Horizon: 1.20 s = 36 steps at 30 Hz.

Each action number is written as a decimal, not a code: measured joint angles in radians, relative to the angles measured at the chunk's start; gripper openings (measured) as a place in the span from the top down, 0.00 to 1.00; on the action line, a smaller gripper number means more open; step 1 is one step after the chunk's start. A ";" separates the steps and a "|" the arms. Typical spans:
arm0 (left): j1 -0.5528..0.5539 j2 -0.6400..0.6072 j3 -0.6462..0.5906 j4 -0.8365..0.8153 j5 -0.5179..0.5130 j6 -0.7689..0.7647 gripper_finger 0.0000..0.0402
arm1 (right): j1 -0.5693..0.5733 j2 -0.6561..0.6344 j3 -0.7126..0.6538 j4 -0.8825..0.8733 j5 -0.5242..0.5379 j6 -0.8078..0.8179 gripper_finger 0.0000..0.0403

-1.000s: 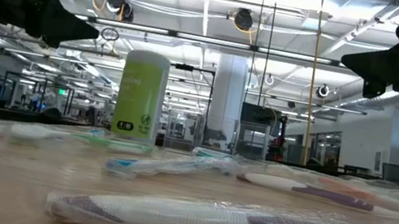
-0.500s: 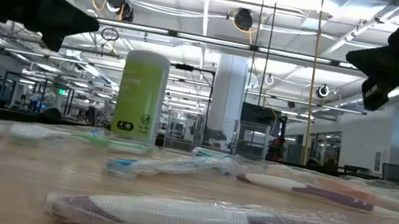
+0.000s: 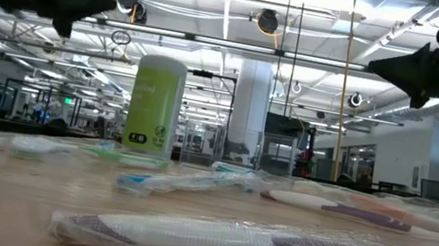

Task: Pick & Place toothbrushing station
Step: Put the left blue toothbrush into the transparent organizer

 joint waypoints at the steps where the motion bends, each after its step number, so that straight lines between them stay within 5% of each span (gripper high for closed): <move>1: -0.002 0.000 0.000 0.019 0.012 0.005 0.92 | 0.000 0.002 0.000 0.010 0.003 -0.028 1.00; 5: -0.017 0.002 0.001 0.026 0.021 -0.082 0.92 | 0.000 0.011 0.000 0.090 0.014 0.011 1.00; 10: -0.056 0.046 0.004 0.032 0.078 -0.076 0.92 | 0.002 0.041 0.000 0.129 -0.163 0.097 1.00; 15: -0.064 0.140 0.107 -0.020 0.003 -0.047 0.79 | 0.001 0.100 0.000 0.175 -0.064 0.020 0.97; 19: -0.064 0.249 0.288 -0.325 -0.021 -0.100 0.66 | 0.000 0.159 0.000 0.269 -0.008 -0.013 0.98; 23: -0.064 0.369 0.457 -0.761 -0.063 -0.337 0.61 | 0.000 0.196 0.000 0.269 -0.007 -0.028 0.94; 27: -0.064 0.478 0.514 -0.968 -0.072 -0.564 0.61 | 0.000 0.222 0.000 0.269 -0.007 -0.033 0.85; 36: -0.072 0.745 0.480 -0.753 0.010 -0.760 0.61 | 0.000 0.244 0.000 0.236 0.098 -0.003 0.63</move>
